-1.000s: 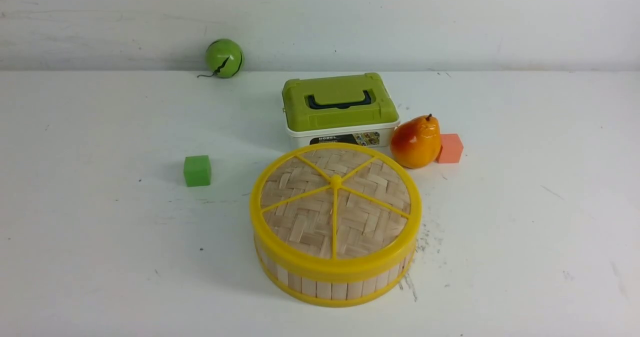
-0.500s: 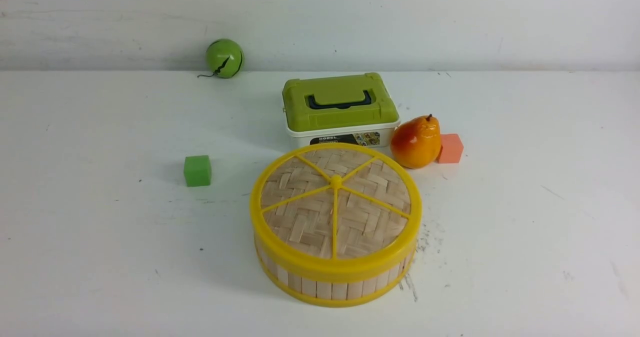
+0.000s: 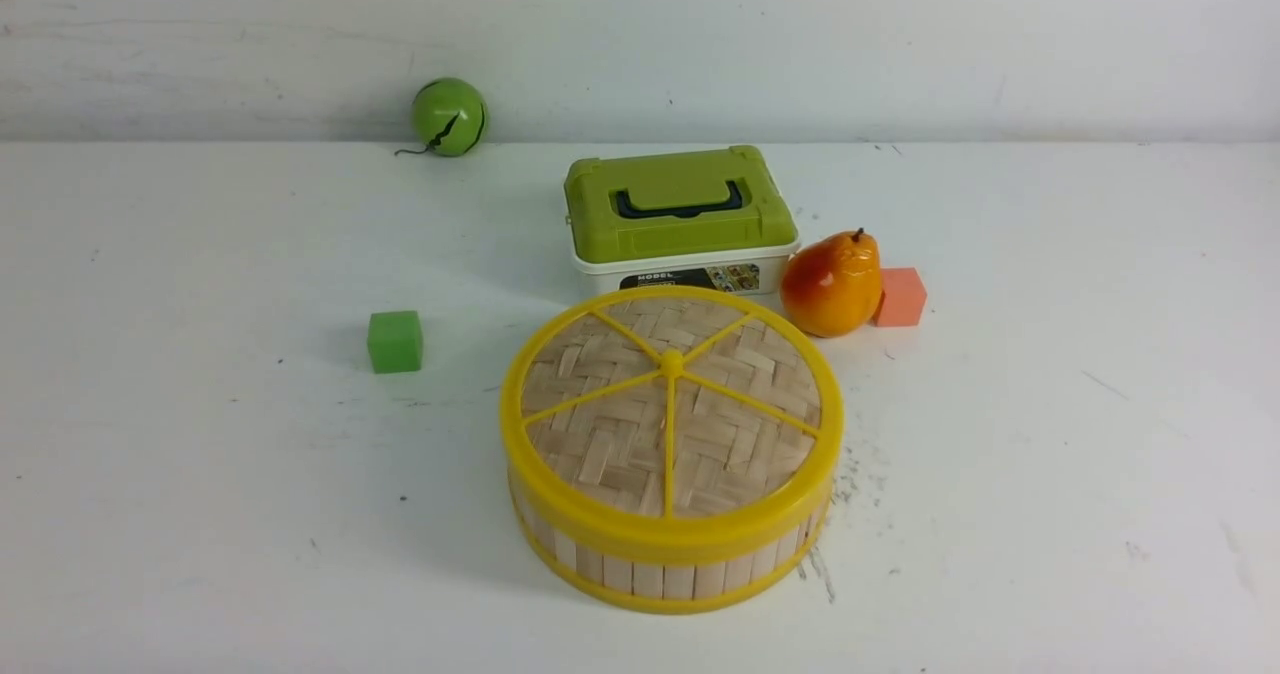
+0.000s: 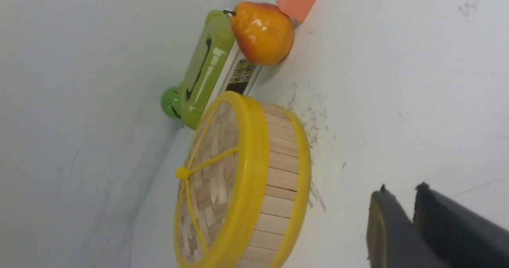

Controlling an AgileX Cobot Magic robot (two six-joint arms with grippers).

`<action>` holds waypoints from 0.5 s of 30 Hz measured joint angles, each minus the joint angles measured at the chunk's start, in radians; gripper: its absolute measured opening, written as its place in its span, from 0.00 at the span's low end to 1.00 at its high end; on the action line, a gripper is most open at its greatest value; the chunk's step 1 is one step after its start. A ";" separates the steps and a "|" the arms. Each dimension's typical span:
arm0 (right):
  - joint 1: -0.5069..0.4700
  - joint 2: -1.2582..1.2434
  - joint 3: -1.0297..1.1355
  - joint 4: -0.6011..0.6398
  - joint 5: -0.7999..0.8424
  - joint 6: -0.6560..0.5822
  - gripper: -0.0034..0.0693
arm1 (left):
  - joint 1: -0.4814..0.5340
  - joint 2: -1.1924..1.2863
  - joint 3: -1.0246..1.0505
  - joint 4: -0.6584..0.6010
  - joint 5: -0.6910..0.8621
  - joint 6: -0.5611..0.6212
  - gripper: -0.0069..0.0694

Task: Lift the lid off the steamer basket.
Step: Use the right arm to lift the lid of the steamer

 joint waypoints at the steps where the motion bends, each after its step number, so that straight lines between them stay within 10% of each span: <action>1: 0.000 0.000 0.000 -0.021 -0.009 -0.019 0.19 | 0.000 0.000 0.000 0.000 0.000 0.000 0.40; 8: 0.000 0.000 -0.004 -0.080 -0.039 -0.089 0.20 | 0.000 0.000 0.000 0.000 0.000 0.000 0.40; 15: 0.000 0.086 -0.262 -0.151 0.081 -0.489 0.16 | 0.000 0.000 0.000 0.000 0.001 0.000 0.40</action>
